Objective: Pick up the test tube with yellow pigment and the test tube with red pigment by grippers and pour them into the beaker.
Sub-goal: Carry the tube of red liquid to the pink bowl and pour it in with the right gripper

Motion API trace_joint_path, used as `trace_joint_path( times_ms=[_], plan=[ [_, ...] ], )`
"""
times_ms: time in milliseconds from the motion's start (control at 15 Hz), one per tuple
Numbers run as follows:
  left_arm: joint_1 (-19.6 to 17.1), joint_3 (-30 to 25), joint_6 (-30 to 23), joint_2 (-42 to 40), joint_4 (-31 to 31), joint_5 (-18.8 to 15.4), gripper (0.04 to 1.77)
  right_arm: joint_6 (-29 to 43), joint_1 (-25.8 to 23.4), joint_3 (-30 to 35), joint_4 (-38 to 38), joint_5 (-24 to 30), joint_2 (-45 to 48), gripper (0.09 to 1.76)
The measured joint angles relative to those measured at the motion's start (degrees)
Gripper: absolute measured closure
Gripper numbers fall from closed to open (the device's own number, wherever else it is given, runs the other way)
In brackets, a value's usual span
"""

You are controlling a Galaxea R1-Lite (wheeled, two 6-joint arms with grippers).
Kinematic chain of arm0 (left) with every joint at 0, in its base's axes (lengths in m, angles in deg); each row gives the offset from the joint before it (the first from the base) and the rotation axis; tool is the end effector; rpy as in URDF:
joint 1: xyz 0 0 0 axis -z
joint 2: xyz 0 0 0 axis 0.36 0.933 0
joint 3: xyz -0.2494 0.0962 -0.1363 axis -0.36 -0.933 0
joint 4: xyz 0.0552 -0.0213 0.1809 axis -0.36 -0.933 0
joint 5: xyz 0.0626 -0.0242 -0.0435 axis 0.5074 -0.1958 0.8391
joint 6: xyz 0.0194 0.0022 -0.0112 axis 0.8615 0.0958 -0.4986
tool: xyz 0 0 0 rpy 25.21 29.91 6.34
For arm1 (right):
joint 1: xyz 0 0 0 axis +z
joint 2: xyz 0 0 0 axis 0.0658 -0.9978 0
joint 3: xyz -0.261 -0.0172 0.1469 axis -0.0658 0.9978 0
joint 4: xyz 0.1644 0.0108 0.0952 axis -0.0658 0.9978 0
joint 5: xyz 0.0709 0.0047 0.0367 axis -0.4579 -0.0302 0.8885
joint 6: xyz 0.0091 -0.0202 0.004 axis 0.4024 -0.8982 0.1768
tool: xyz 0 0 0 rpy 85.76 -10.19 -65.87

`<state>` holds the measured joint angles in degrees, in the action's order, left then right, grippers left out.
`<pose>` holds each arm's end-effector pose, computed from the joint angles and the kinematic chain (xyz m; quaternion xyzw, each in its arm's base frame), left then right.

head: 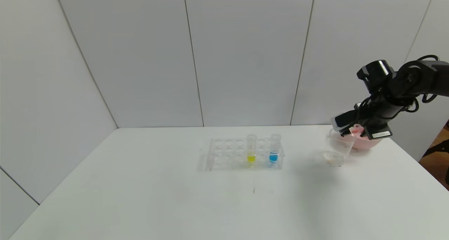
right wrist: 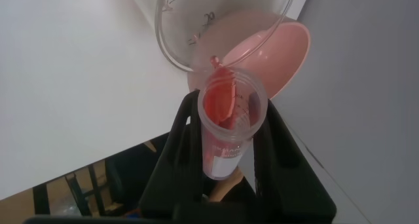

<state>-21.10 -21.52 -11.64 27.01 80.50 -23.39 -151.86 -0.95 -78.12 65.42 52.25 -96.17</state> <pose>-0.0229 0.0000 0.0737 -0.0082 0.0085 0.0014 0.9999 0.4167 0.0147 0.1992 -0.6799 0.3918 0.2676 0.5592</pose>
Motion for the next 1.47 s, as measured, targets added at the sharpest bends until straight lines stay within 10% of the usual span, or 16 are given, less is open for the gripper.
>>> trace_joint_path(
  times_ms=[1467],
  plan=[
    [0.0,0.0,0.0,0.0,0.0,0.0,0.09,0.1,5.8,0.0,-1.6,-17.2,-0.9,1.34]
  ],
)
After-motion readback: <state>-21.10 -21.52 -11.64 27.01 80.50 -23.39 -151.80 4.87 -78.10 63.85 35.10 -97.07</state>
